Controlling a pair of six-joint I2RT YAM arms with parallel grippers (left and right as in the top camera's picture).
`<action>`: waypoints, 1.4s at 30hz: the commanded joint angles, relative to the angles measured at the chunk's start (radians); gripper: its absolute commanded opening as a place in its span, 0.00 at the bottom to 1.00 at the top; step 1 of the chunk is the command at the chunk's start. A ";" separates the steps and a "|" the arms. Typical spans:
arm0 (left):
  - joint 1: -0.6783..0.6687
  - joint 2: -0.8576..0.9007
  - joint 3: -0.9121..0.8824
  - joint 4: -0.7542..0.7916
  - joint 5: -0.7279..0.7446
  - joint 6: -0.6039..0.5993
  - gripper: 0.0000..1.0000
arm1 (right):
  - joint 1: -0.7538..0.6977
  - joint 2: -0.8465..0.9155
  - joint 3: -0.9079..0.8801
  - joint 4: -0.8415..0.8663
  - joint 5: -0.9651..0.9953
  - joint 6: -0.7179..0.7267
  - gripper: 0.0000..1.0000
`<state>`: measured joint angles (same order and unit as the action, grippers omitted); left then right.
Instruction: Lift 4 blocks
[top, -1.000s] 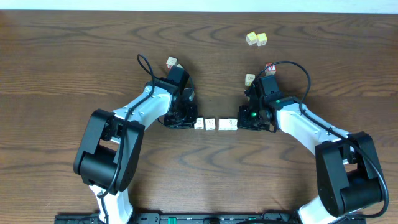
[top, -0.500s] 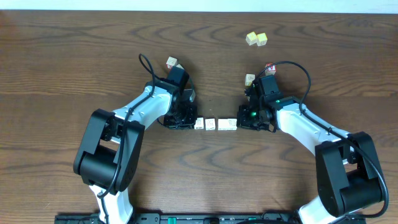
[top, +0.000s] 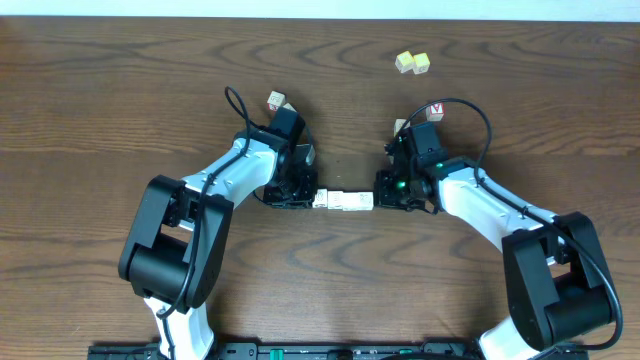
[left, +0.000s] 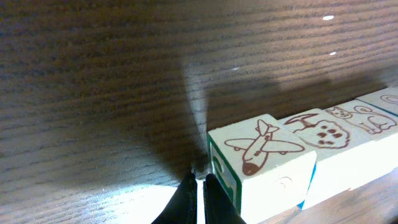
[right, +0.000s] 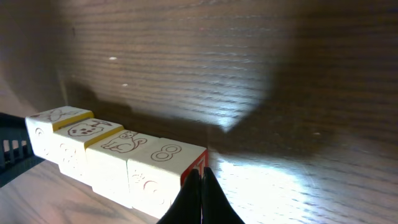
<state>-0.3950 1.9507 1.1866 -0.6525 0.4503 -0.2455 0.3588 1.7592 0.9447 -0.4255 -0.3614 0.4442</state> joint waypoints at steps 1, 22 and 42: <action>-0.006 0.010 -0.005 -0.012 0.014 0.017 0.07 | 0.020 0.005 -0.005 0.007 -0.009 0.012 0.01; 0.047 -0.021 0.076 -0.174 -0.123 0.054 0.07 | 0.015 0.005 0.001 -0.047 0.136 0.003 0.01; -0.179 -0.056 0.089 0.158 -0.183 -0.180 0.07 | 0.007 0.005 0.001 -0.039 0.163 0.012 0.01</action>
<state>-0.5579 1.8549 1.2728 -0.5026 0.2848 -0.4061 0.3698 1.7596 0.9447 -0.4641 -0.2119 0.4446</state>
